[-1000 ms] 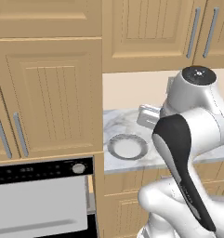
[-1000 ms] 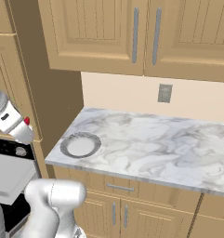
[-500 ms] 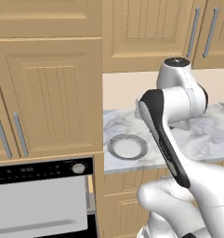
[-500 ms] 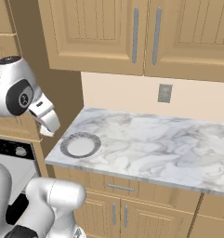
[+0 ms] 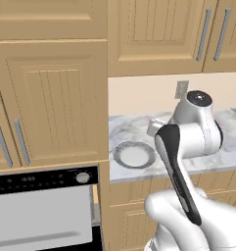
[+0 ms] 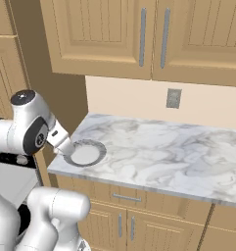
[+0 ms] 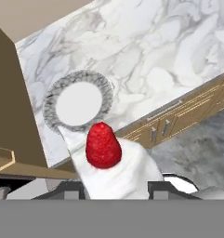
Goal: Take the baked cake out of the oven and place it on the plate for cooling. Then close the oven door.
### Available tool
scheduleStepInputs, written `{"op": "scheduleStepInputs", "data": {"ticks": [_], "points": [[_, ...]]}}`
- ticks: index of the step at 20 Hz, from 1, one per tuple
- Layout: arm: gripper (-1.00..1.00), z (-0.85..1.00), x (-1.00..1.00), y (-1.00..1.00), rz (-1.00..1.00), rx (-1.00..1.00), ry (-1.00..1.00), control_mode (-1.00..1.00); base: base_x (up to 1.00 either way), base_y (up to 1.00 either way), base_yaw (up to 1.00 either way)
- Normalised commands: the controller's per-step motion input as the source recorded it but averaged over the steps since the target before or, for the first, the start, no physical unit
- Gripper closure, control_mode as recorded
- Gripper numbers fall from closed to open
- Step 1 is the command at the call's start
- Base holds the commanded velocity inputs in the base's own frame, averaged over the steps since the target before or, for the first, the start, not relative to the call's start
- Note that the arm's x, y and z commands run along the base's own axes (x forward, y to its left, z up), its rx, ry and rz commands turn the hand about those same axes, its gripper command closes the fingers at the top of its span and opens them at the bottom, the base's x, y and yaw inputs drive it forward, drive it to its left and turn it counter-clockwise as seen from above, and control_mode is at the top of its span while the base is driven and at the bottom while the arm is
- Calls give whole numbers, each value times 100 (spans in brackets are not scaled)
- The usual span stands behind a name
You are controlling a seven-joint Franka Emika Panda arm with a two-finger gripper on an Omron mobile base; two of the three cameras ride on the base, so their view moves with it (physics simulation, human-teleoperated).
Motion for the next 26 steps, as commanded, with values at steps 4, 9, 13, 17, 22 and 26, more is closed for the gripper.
{"op": "scheduleStepInputs", "data": {"ticks": [4,9,13,17,22,26], "points": [[100,-13,29,-19,5,6,-7,-100,0,0,0],[100,-4,39,-2,3,0,1,-100,0,0,0],[100,-9,38,0,3,0,7,-100,0,0,0],[100,-19,33,0,3,0,7,-100,0,0,0],[100,-33,25,0,5,0,5,-100,0,0,0],[100,-39,22,0,4,0,3,-100,0,0,0]]}}
